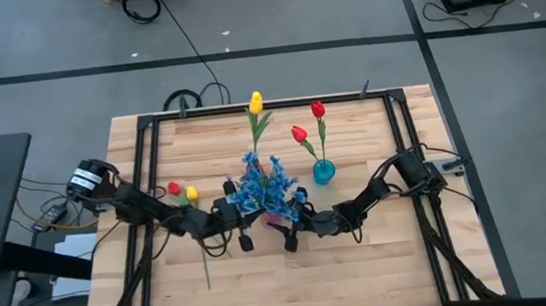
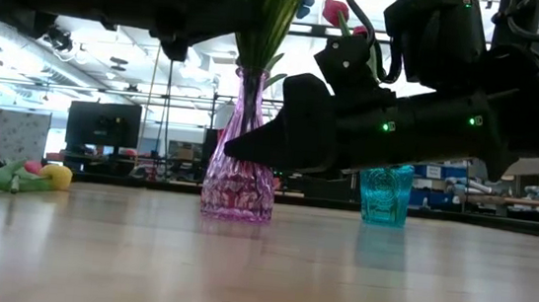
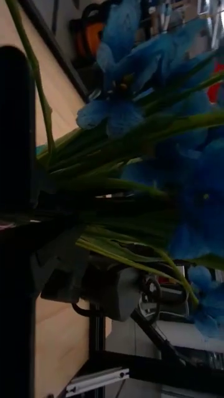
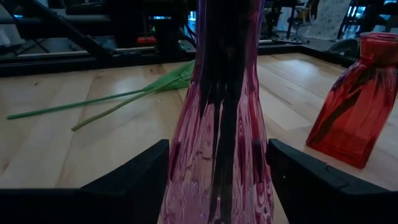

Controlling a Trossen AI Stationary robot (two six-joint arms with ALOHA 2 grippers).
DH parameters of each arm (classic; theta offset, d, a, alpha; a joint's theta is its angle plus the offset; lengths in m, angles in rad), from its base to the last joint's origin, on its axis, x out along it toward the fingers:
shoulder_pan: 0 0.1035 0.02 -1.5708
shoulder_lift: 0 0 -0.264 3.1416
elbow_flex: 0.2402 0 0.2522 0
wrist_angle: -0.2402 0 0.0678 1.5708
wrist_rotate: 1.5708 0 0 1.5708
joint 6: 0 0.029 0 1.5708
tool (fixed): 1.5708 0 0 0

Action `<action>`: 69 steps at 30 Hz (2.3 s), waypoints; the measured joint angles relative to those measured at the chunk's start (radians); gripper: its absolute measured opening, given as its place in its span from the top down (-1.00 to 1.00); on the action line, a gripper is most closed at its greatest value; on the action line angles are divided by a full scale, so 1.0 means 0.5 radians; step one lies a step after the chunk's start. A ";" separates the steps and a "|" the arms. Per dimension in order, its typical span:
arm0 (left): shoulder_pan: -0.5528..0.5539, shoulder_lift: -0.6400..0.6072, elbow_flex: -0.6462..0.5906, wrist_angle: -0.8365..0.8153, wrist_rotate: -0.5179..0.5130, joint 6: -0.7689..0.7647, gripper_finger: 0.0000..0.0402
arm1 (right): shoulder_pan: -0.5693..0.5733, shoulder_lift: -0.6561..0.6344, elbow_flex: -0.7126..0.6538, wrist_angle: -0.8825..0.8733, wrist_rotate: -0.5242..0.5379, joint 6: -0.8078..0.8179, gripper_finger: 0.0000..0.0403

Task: Sort flowers into vase by color
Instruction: Put the blue flowers into the pink transparent vase

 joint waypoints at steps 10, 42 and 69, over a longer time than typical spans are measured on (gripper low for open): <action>0.002 0.001 -0.002 -0.204 0.060 -0.192 0.89 | 0.000 0.001 0.000 0.003 0.005 0.009 -0.32; -0.037 -0.011 -0.011 -0.202 0.159 -0.194 0.07 | -0.025 0.004 -0.001 -0.009 -0.001 0.134 -0.46; -0.019 -0.238 0.047 -0.605 0.195 -0.089 -0.13 | -0.046 0.005 -0.013 -0.052 0.054 0.152 -0.55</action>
